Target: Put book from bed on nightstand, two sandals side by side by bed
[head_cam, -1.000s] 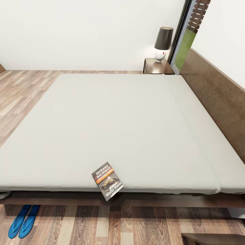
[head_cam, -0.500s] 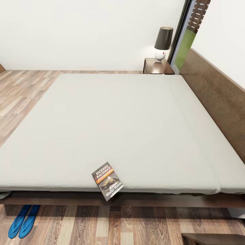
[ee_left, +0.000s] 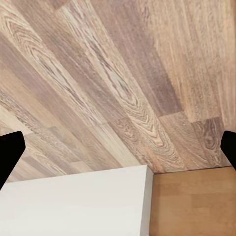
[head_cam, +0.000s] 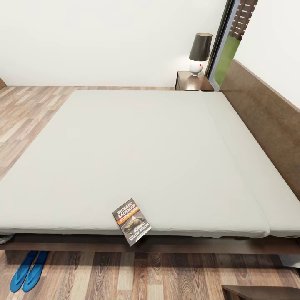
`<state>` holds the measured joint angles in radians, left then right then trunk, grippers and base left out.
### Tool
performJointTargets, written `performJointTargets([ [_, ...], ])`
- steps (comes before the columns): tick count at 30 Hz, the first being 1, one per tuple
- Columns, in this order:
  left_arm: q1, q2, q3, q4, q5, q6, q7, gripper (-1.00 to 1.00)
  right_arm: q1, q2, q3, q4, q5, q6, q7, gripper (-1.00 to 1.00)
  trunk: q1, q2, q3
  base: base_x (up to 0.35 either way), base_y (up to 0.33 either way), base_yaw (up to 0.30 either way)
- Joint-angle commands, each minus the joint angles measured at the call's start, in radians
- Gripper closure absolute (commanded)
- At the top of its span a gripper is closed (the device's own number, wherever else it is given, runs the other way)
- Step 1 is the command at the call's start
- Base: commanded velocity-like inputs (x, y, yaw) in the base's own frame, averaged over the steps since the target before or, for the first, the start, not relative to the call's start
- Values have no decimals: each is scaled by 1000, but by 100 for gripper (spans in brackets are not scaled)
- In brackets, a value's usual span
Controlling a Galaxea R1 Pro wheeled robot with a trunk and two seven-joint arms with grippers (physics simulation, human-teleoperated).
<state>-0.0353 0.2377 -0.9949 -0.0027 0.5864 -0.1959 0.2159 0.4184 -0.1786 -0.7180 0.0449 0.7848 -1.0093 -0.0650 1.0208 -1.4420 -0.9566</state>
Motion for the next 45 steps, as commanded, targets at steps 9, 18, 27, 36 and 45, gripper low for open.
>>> performJointTargets([
  [9,0,0,-8,0,7,-3,2,-100,7,-1,-5,2,12,-17,28,-100,0,0,0,0,0,0],
  [18,0,0,-8,0,7,-3,2,-100,6,0,-2,-2,17,-21,36,-100,0,0,0,0,0,0],
  [27,0,0,-8,0,7,-3,3,-100,5,3,5,-9,16,-28,38,-100,0,0,0,0,0,0],
  [36,0,0,-8,1,7,-3,3,-100,4,24,9,-66,15,-35,38,-100,0,0,0,0,0,0],
  [45,0,0,-8,1,7,-3,3,-100,5,150,2,-292,16,-33,45,-100,0,0,0,0,0,0],
])
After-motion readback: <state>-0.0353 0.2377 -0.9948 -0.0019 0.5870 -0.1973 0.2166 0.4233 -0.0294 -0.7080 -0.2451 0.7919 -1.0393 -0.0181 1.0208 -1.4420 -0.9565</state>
